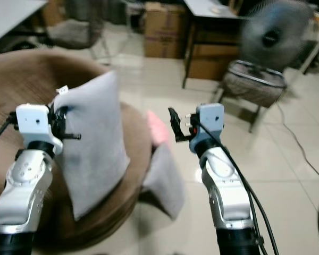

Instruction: Move the pillow to the sofa from floor

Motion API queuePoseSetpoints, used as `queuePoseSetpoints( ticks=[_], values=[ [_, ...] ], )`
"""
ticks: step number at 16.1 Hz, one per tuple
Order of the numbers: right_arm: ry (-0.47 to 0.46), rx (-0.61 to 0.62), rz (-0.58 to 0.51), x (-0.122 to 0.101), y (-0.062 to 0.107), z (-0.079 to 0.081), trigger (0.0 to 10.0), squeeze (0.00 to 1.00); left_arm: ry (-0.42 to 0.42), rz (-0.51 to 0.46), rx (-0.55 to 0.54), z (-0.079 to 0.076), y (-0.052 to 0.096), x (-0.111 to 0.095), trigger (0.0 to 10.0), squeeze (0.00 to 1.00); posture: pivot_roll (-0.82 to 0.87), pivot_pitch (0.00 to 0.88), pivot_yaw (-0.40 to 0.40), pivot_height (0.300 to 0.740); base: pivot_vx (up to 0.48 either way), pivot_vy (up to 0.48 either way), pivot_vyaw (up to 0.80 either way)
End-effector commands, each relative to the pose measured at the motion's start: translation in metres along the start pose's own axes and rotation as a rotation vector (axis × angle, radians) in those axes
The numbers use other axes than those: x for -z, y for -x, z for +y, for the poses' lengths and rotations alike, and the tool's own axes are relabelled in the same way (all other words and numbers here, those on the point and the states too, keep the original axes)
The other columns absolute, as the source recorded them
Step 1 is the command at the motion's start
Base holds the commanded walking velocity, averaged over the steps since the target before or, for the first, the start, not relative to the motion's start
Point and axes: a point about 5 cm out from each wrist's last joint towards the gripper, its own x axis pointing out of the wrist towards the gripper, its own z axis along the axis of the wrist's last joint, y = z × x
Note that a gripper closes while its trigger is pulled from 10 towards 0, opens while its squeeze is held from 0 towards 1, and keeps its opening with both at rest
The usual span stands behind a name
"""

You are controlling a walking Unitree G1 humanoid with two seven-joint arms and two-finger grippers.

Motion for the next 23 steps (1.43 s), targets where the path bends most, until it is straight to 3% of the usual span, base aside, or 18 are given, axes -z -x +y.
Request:
queuePoseSetpoints(
  ticks=[1, 4, 9, 11, 17, 20, 23],
  values=[
    [0.013, 0.028, 0.008, 0.000, 0.002, -0.010, 10.0, 0.00, 0.009, -0.057, 0.028, -0.009, -0.003, -0.012, 10.0, 0.00, 0.06, 0.000, -0.041, 0.740, 0.431, 0.000, 0.00],
    [0.078, -0.058, 0.005, -0.001, 0.002, -0.001, 10.0, 0.00, 0.006, -0.048, 0.025, -0.007, -0.003, -0.010, 10.0, 0.00, 0.06, 0.000, -0.040, 0.740, 0.429, 0.000, 0.53],
    [0.102, -0.148, 0.029, 0.004, 0.005, 0.008, 10.0, 0.00, -0.015, -0.037, 0.036, -0.005, 0.002, -0.009, 10.0, 0.00, 0.07, 0.000, -0.042, 0.740, 0.419, 0.000, 0.80],
    [0.061, -0.156, 0.050, 0.008, 0.007, 0.006, 10.0, 0.00, -0.013, -0.013, 0.036, -0.003, 0.004, -0.007, 10.0, 0.00, 0.07, 0.000, -0.040, 0.740, 0.180, 0.000, 0.40],
    [0.100, -0.230, 0.066, 0.008, 0.014, -0.008, 10.0, 0.00, -0.031, 0.070, 0.059, -0.009, 0.001, 0.004, 10.0, 0.00, 0.07, 0.000, -0.029, 0.740, 0.000, 0.000, 0.00],
    [0.160, -0.334, 0.092, 0.008, 0.009, -0.008, 10.0, 0.00, -0.013, 0.121, 0.054, -0.017, -0.024, 0.011, 10.0, 0.00, 0.08, 0.000, -0.042, 0.740, 0.000, 0.000, 0.00],
    [0.247, -0.506, 0.108, 0.001, 0.010, -0.010, 10.0, 0.00, 0.097, 0.119, -0.018, -0.021, -0.063, -0.009, 10.0, 0.00, 0.07, 0.000, -0.037, 0.740, 0.000, 0.000, 0.00]
  ],
)
